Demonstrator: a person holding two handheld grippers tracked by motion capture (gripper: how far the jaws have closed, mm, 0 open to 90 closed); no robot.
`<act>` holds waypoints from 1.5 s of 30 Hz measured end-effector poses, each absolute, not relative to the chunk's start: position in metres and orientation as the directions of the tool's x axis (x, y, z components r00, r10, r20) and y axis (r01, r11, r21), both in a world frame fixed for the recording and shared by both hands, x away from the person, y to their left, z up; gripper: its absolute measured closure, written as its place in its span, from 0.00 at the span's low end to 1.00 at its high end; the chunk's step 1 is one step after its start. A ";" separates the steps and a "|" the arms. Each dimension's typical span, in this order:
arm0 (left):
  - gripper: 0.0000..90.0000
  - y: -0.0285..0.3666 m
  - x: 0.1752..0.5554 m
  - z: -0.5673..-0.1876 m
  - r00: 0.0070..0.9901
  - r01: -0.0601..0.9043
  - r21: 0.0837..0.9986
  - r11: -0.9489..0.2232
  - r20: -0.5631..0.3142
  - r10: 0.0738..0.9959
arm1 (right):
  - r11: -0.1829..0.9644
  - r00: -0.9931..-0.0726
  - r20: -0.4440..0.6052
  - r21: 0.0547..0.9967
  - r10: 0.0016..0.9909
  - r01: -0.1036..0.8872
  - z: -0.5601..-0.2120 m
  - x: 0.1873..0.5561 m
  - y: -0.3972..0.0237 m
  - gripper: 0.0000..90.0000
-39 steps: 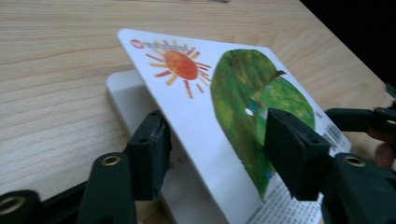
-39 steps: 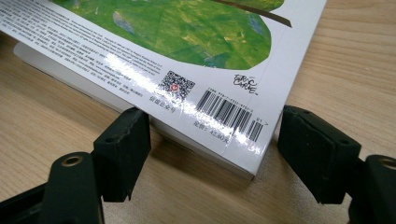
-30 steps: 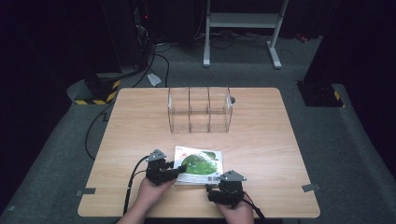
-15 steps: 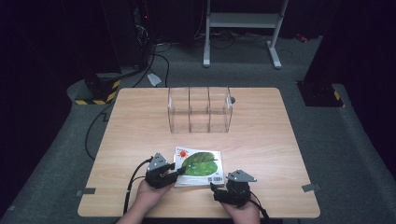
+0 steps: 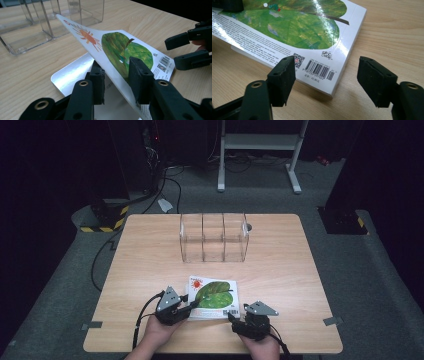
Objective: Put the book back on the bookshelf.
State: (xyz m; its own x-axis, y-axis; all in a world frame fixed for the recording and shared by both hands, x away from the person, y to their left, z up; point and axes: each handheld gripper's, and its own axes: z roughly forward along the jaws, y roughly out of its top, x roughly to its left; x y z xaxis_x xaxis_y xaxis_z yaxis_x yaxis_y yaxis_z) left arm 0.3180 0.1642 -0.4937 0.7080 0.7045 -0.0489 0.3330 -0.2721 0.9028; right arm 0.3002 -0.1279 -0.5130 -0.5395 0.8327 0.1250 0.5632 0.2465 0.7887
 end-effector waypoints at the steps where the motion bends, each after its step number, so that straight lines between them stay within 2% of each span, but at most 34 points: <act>1: 0.74 0.164 0.317 -0.493 0.709 0.327 0.905 -0.273 -0.045 0.704 | 0.242 -0.539 0.119 0.798 0.834 0.551 -0.513 0.300 -0.129 0.36; 6: 0.74 0.163 0.315 -0.492 0.716 0.302 0.911 -0.282 -0.021 0.698 | 0.262 -0.554 0.077 0.822 0.829 0.506 -0.512 0.299 -0.131 0.39; 10: 0.74 0.163 0.314 -0.491 0.717 0.296 0.913 -0.282 -0.018 0.697 | 0.217 -0.543 0.123 0.826 0.831 0.520 -0.510 0.301 -0.133 0.39; 16: 0.75 0.163 0.312 -0.490 0.734 0.263 0.921 -0.288 0.003 0.680 | 0.210 -0.544 0.132 0.828 0.828 0.521 -0.510 0.307 -0.134 0.40; 28: 0.77 0.162 0.306 -0.489 0.754 0.187 0.930 -0.315 0.070 0.653 | 0.107 -0.505 0.327 0.749 0.799 0.654 -0.515 0.347 -0.137 0.28; 36: 0.77 0.163 0.305 -0.491 0.756 0.183 0.932 -0.311 0.069 0.651 | 0.085 -0.513 0.412 0.713 0.753 0.696 -0.519 0.355 -0.135 0.23; 41: 0.78 0.163 0.305 -0.492 0.754 0.185 0.932 -0.311 0.069 0.653 | 0.101 -0.529 0.413 0.711 0.741 0.696 -0.520 0.353 -0.133 0.26; 45: 0.79 0.163 0.306 -0.495 0.751 0.200 0.929 -0.311 0.058 0.657 | 0.100 -0.526 0.376 0.736 0.763 0.670 -0.516 0.346 -0.136 0.34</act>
